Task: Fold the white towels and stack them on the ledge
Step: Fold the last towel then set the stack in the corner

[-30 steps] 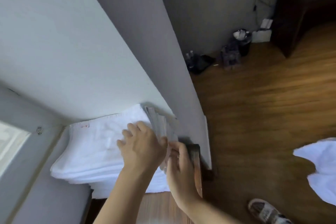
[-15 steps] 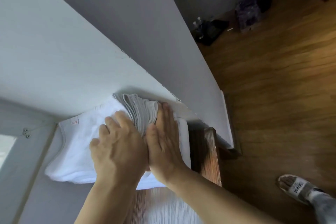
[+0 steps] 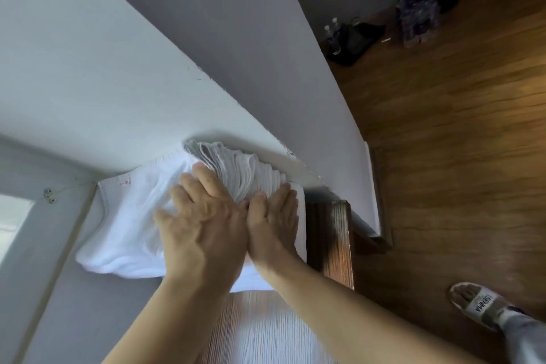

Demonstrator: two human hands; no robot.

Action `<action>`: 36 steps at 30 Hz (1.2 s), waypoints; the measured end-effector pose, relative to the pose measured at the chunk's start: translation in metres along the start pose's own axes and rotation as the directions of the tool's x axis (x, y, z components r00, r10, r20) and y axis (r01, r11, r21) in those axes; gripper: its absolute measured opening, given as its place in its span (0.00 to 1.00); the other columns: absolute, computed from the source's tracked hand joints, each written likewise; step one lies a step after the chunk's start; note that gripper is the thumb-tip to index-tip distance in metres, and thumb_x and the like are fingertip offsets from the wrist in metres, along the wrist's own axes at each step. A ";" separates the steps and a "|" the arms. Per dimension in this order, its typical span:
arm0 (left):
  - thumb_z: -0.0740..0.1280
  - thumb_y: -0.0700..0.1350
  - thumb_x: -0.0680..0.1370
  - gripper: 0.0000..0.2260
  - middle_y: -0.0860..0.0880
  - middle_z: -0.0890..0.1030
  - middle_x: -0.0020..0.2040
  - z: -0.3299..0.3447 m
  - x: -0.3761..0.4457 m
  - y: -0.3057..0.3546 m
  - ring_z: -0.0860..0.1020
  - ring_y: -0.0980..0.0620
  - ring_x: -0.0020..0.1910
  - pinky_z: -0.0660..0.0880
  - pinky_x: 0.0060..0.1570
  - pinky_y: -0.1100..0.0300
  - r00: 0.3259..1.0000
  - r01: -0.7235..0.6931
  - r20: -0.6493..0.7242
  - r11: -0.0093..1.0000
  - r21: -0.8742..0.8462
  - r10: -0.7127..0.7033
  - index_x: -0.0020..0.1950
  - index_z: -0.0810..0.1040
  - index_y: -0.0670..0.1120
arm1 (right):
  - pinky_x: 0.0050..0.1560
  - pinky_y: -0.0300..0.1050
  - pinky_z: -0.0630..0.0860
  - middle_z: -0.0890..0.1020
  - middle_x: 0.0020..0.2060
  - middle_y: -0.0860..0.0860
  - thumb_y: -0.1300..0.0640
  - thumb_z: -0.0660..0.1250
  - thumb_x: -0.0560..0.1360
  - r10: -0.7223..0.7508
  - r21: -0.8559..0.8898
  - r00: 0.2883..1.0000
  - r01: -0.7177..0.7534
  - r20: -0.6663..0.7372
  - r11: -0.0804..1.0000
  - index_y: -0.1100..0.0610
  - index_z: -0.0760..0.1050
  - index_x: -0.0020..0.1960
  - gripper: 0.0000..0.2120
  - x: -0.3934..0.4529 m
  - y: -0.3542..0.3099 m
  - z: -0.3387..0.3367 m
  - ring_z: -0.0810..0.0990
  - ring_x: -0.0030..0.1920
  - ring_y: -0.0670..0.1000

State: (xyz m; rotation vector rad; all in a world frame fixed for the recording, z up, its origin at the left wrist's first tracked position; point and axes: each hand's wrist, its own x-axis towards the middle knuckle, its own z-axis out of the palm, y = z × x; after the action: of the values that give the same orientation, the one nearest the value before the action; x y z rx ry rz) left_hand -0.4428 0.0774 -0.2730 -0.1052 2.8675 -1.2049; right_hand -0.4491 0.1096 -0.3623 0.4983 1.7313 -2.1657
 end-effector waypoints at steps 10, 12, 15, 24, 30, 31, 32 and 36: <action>0.46 0.43 0.79 0.29 0.27 0.64 0.75 0.003 -0.030 0.004 0.68 0.29 0.73 0.72 0.65 0.38 0.989 -0.149 -0.051 0.968 -0.203 0.141 0.79 0.54 0.31 | 0.79 0.60 0.52 0.60 0.79 0.59 0.32 0.45 0.77 0.286 0.038 0.942 -0.284 -0.175 0.958 0.57 0.59 0.79 0.40 0.025 -0.006 0.002 0.56 0.79 0.60; 0.55 0.47 0.79 0.28 0.32 0.72 0.72 0.001 -0.033 -0.004 0.74 0.33 0.69 0.75 0.63 0.43 0.978 -0.206 -0.068 0.886 -0.415 0.196 0.78 0.62 0.36 | 0.79 0.60 0.53 0.61 0.79 0.58 0.27 0.43 0.70 0.300 0.081 0.944 -0.291 -0.137 0.953 0.56 0.58 0.80 0.48 0.030 -0.006 -0.002 0.57 0.79 0.59; 0.56 0.54 0.83 0.24 0.50 0.77 0.70 -0.025 -0.030 -0.024 0.76 0.49 0.68 0.71 0.61 0.59 0.994 -0.093 -0.105 0.642 -0.761 0.021 0.79 0.64 0.50 | 0.79 0.61 0.53 0.61 0.80 0.56 0.20 0.40 0.61 0.319 0.130 0.938 -0.303 -0.133 0.944 0.54 0.57 0.81 0.58 0.034 -0.006 -0.004 0.59 0.79 0.58; 0.49 0.52 0.84 0.23 0.49 0.58 0.79 0.006 0.013 -0.031 0.51 0.48 0.79 0.46 0.76 0.48 0.964 0.225 0.264 0.618 -0.753 -0.030 0.79 0.55 0.49 | 0.79 0.57 0.50 0.57 0.81 0.56 0.18 0.40 0.64 0.279 0.118 0.955 -0.267 -0.098 0.956 0.54 0.50 0.83 0.58 0.020 -0.011 -0.012 0.55 0.80 0.58; 0.52 0.55 0.84 0.29 0.50 0.55 0.82 0.004 0.019 -0.024 0.49 0.45 0.81 0.45 0.79 0.44 0.967 0.241 0.247 0.526 -0.816 -0.061 0.83 0.52 0.49 | 0.79 0.59 0.53 0.58 0.81 0.53 0.08 0.39 0.47 0.278 0.116 0.957 -0.268 -0.081 0.956 0.48 0.50 0.83 0.73 0.023 -0.014 -0.006 0.55 0.81 0.56; 0.57 0.54 0.83 0.26 0.53 0.64 0.79 0.007 0.017 -0.033 0.58 0.47 0.79 0.53 0.78 0.46 0.972 0.233 0.205 0.404 -0.885 -0.112 0.81 0.60 0.51 | 0.80 0.59 0.53 0.59 0.81 0.52 0.08 0.40 0.46 0.248 0.135 0.965 -0.235 -0.085 0.962 0.46 0.51 0.83 0.73 0.021 -0.013 -0.008 0.56 0.81 0.56; 0.60 0.53 0.82 0.23 0.54 0.70 0.75 0.012 0.011 -0.043 0.65 0.50 0.75 0.60 0.76 0.48 0.963 0.234 0.179 0.291 -0.928 -0.203 0.78 0.67 0.53 | 0.80 0.59 0.53 0.60 0.80 0.51 0.08 0.43 0.46 0.211 0.160 0.974 -0.196 -0.086 0.968 0.45 0.53 0.83 0.72 0.017 -0.013 -0.010 0.56 0.80 0.55; 0.58 0.55 0.82 0.23 0.54 0.62 0.81 0.053 -0.002 -0.055 0.53 0.47 0.82 0.43 0.80 0.44 0.858 0.387 0.222 0.300 -0.872 -0.463 0.78 0.68 0.54 | 0.79 0.55 0.56 0.66 0.78 0.49 0.22 0.52 0.73 0.119 0.225 0.982 -0.084 -0.145 0.971 0.46 0.59 0.81 0.44 0.001 -0.016 -0.011 0.62 0.79 0.54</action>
State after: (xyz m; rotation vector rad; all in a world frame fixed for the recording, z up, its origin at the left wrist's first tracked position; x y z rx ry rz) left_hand -0.4351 0.0009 -0.2708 -0.9134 3.2472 0.5914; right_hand -0.4565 0.1239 -0.3517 0.8164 1.5119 -2.3076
